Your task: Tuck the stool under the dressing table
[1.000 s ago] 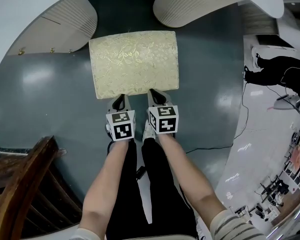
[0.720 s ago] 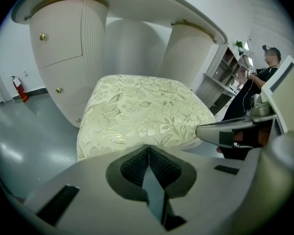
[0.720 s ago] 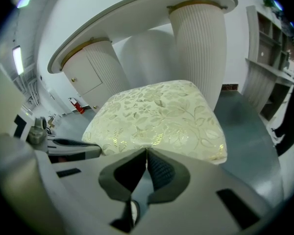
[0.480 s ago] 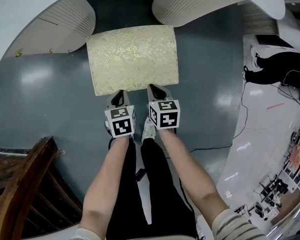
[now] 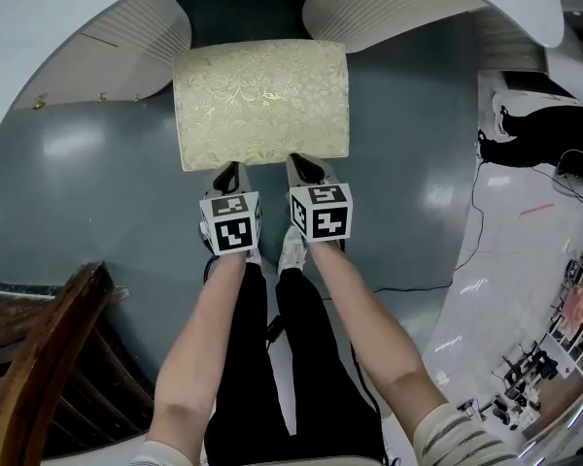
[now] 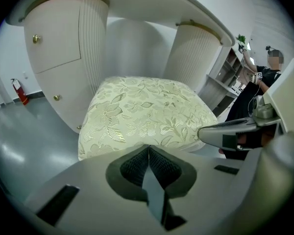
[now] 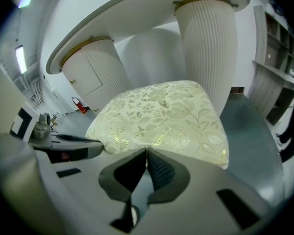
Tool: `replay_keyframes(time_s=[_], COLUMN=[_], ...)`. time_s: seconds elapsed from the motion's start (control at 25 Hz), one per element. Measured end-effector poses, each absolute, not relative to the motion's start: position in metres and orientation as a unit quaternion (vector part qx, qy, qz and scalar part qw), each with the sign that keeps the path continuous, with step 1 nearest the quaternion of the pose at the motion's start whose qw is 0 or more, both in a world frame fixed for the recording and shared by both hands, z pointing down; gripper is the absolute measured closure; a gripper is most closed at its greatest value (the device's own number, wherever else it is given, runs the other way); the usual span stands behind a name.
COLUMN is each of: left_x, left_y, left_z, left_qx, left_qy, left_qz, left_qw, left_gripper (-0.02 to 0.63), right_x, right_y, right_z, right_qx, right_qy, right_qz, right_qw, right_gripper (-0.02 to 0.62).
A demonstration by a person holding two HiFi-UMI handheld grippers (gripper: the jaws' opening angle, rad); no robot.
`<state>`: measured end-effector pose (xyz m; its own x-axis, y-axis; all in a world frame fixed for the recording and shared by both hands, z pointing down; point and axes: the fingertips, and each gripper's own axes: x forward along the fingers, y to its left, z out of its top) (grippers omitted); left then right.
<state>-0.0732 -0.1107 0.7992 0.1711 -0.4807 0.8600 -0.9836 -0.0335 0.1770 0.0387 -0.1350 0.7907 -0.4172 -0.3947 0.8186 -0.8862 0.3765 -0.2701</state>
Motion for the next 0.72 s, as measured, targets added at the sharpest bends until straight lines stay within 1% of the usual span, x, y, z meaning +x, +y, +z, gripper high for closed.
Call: replay_keyframes(time_s=[0.72], left_x=[-0.071], left_y=[-0.151], left_z=[0.798], left_qx=[0.649], left_qy=[-0.568], left_qz=[0.303], left_qw=[0.406], left_gripper=[0.598], right_x=[0.04], right_y=[-0.181], right_z=[0.789], right_qx=[0.437], right_qy=[-0.758], right_qz=[0.355], right_qw=[0.33], right_gripper=[0.581])
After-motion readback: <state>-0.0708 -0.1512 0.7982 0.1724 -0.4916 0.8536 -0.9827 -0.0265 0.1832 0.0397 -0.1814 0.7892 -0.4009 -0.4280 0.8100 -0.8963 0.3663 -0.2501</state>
